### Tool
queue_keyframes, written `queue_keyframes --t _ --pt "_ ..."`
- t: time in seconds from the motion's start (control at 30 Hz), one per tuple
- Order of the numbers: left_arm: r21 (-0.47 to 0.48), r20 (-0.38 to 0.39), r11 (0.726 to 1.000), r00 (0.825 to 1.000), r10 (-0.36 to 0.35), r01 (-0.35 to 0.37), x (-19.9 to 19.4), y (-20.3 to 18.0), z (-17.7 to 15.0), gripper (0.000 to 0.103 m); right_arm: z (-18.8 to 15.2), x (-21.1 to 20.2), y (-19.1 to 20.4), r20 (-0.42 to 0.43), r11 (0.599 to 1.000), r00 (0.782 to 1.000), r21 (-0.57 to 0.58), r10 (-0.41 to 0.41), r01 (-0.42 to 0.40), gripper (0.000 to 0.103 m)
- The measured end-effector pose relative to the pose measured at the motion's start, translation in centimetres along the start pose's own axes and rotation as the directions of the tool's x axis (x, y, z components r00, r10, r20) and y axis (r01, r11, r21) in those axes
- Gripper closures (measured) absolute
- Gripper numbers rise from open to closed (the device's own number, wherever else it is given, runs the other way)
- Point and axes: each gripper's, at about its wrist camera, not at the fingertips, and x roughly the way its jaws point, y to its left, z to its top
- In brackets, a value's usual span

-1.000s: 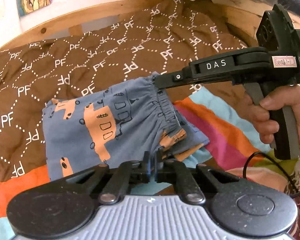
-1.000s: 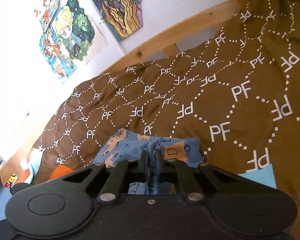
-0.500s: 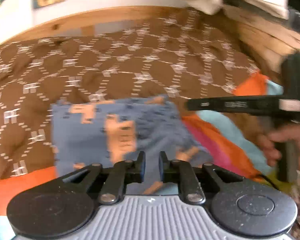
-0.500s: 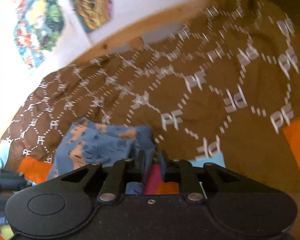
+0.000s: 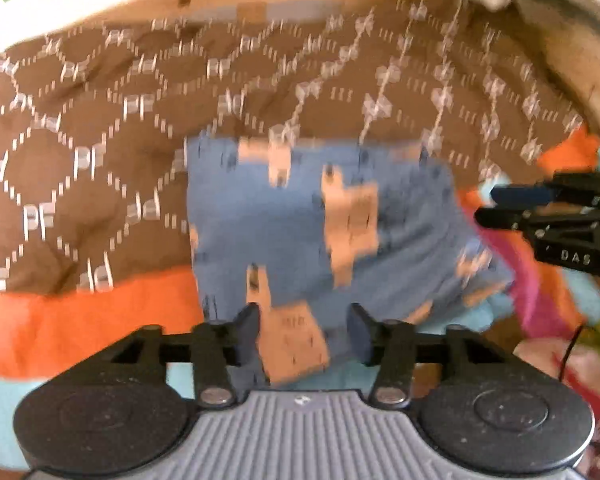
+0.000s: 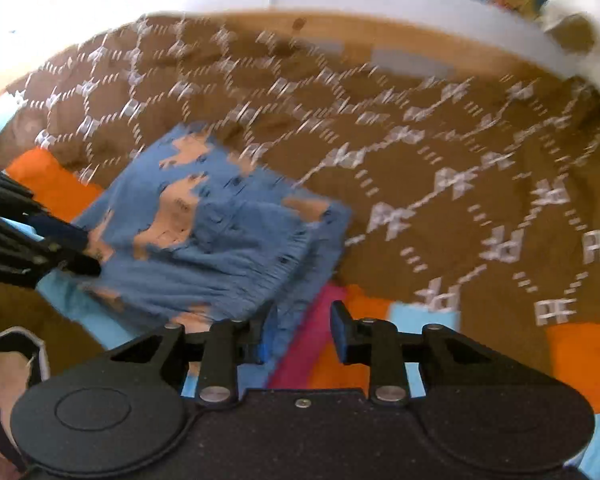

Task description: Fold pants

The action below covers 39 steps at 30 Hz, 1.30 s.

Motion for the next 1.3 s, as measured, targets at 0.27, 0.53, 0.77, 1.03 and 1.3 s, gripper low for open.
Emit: queue_keyframes --t 0.27,0.53,0.77,1.03,1.3 --pt "0.029 0.106 0.973 0.968 0.226 -0.230 4.4 0.5 6.3 0.047 1.6 4.2 1.4 0.115 0.999 0.992 -0.008 -0.043 0.044 0.035" --pt "-0.172 0.045 0.942 0.953 0.300 -0.289 7.0 4.7 7.2 0.026 0.0 5.6 -2.5 0.031 0.988 0.993 0.111 -0.113 0.109 0.013" --pt "-0.214 0.110 0.954 0.966 0.236 -0.209 2.7 3.4 4.4 0.005 0.7 2.3 0.8 0.129 0.996 0.989 0.059 -0.068 0.061 0.005" --pt "-0.083 0.011 0.957 0.960 0.279 -0.277 3.6 0.7 -2.5 0.001 -1.5 1.9 2.1 -0.041 0.993 0.992 0.020 -0.119 0.119 0.003" --pt "-0.203 -0.040 0.948 0.969 0.243 -0.246 1.3 2.5 -3.0 0.000 -1.9 -1.8 1.1 0.002 0.978 0.995 0.183 -0.105 0.103 0.001"
